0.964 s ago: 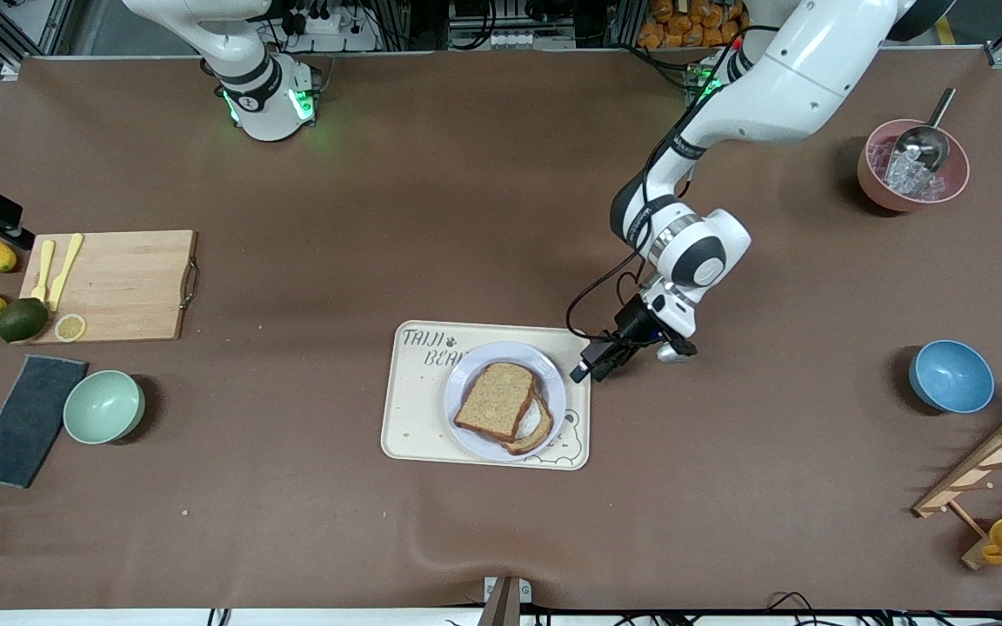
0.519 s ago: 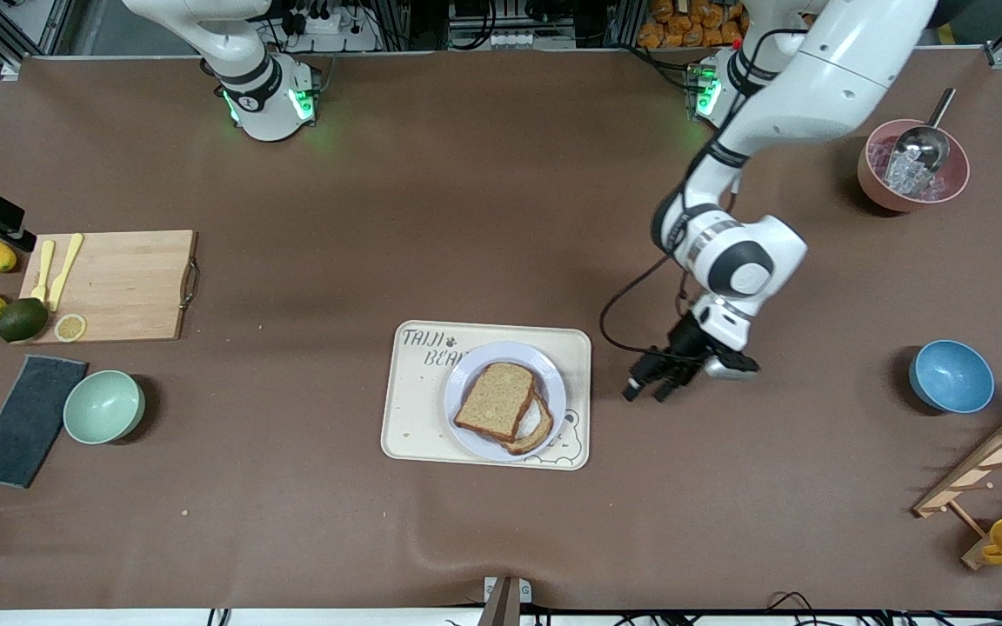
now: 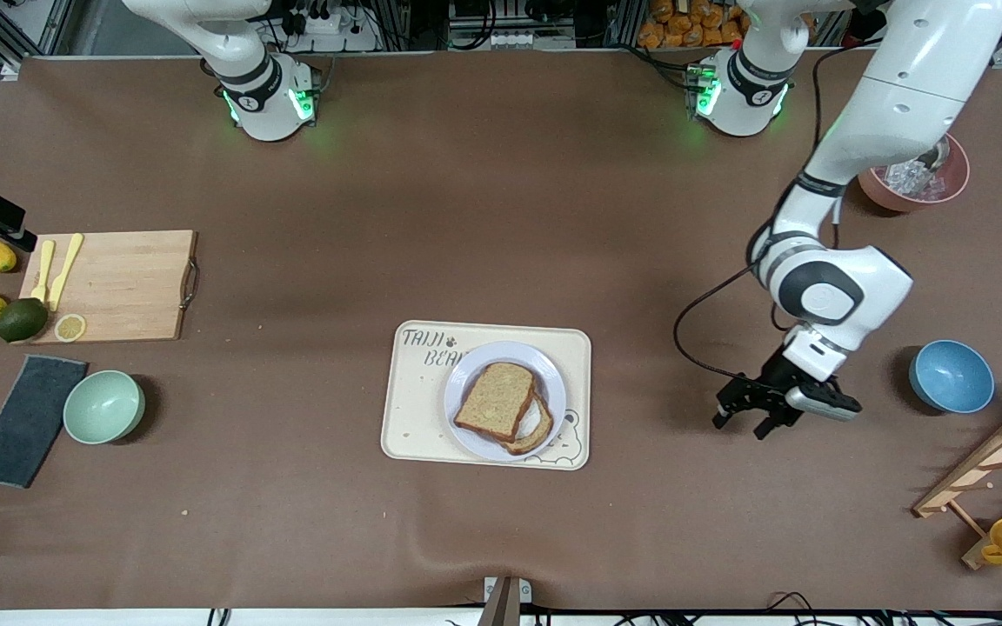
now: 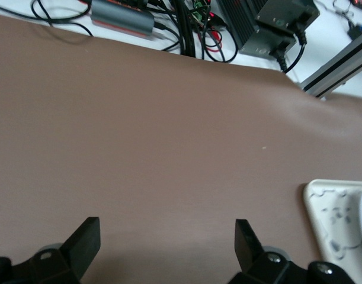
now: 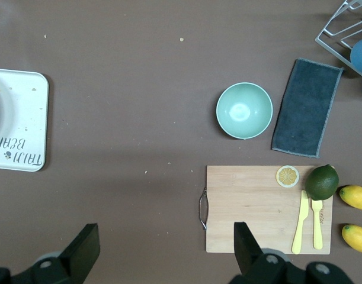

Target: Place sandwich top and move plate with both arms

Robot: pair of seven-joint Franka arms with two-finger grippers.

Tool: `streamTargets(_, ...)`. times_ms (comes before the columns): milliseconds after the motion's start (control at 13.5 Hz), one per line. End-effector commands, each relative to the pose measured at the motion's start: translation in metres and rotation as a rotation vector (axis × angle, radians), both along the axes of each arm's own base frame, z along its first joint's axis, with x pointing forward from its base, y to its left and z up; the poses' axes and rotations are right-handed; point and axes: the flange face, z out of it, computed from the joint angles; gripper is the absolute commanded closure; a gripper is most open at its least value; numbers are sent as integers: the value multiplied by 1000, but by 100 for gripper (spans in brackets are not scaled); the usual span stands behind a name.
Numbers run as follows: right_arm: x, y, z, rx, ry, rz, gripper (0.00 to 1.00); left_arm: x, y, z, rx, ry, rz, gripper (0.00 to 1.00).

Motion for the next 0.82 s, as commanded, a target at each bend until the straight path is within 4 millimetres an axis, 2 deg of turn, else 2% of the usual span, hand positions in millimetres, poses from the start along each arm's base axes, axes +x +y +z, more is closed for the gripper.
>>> streamTargets(0, -1, 2, 0, 5, 5, -15, 0, 12, 45, 12, 42, 43, -82, 0)
streamTargets(74, 0, 3, 0, 6, 5, -13, 0, 16, 57, 22, 65, 71, -110, 0)
streamTargets(445, -1, 2, -2, 7, 12, -14, 0, 16, 105, 108, 224, 213, -204, 0)
streamTargets(742, -1, 1, -1, 7, 11, -16, 0, 24, 112, 191, 334, 377, -189, 0)
